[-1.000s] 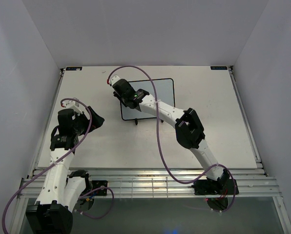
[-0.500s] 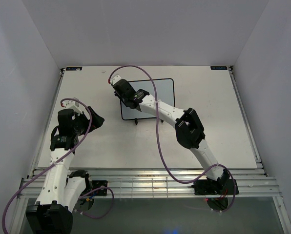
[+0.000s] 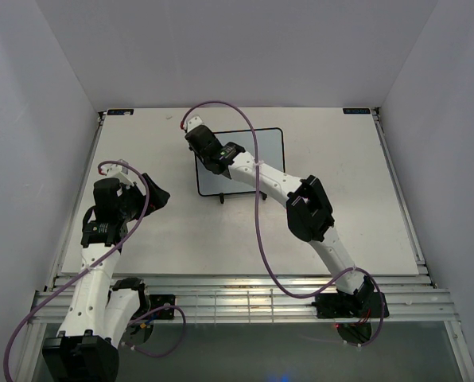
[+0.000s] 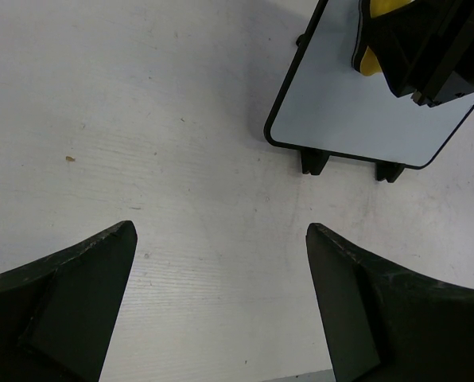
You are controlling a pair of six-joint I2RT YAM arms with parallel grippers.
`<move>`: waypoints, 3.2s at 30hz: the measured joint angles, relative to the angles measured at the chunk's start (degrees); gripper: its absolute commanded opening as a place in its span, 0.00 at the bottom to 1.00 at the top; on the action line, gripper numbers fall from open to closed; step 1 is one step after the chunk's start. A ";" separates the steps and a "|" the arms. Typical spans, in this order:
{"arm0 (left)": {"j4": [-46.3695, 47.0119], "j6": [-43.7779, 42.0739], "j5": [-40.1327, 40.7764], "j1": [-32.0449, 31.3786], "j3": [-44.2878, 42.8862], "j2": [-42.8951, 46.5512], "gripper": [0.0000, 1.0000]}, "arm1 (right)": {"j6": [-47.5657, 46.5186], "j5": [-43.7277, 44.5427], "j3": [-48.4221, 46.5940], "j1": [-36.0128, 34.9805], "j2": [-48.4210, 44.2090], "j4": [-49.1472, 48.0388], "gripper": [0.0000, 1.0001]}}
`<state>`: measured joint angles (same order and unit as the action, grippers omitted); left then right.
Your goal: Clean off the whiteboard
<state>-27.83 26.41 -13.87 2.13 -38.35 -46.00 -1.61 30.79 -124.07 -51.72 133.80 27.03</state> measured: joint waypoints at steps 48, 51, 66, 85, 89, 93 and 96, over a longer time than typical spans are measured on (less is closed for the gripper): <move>0.00 0.00 0.00 0.00 0.00 1.01 0.98 | 7.58 -1.38 13.14 2.36 -7.41 -0.96 0.23; 0.00 0.00 0.00 0.00 0.00 1.05 0.98 | 8.28 -1.18 16.26 4.39 -10.36 -0.42 0.23; -0.02 0.00 0.81 0.00 0.00 1.11 0.98 | 17.49 -12.04 62.31 27.43 -42.95 -3.04 0.35; -1.73 -0.07 1.51 0.00 -1.44 -1.36 0.98 | 18.99 -20.46 76.08 30.97 -52.35 -1.16 0.70; -4.61 -0.09 1.86 0.00 -4.63 -1.55 0.98 | 18.97 -19.78 75.34 30.99 -57.66 1.44 0.72; -7.96 -0.55 2.08 0.00 -9.35 -1.46 0.98 | 18.84 -18.78 74.71 31.04 -62.82 4.13 0.75; -10.49 -1.31 2.10 -0.02 -13.70 -1.46 0.98 | 18.69 -17.79 73.75 31.06 -66.75 7.10 0.82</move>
<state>-38.33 25.10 -11.77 2.11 -52.05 -47.46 17.08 12.99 -50.33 -20.67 67.05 34.13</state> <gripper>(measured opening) 0.979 0.786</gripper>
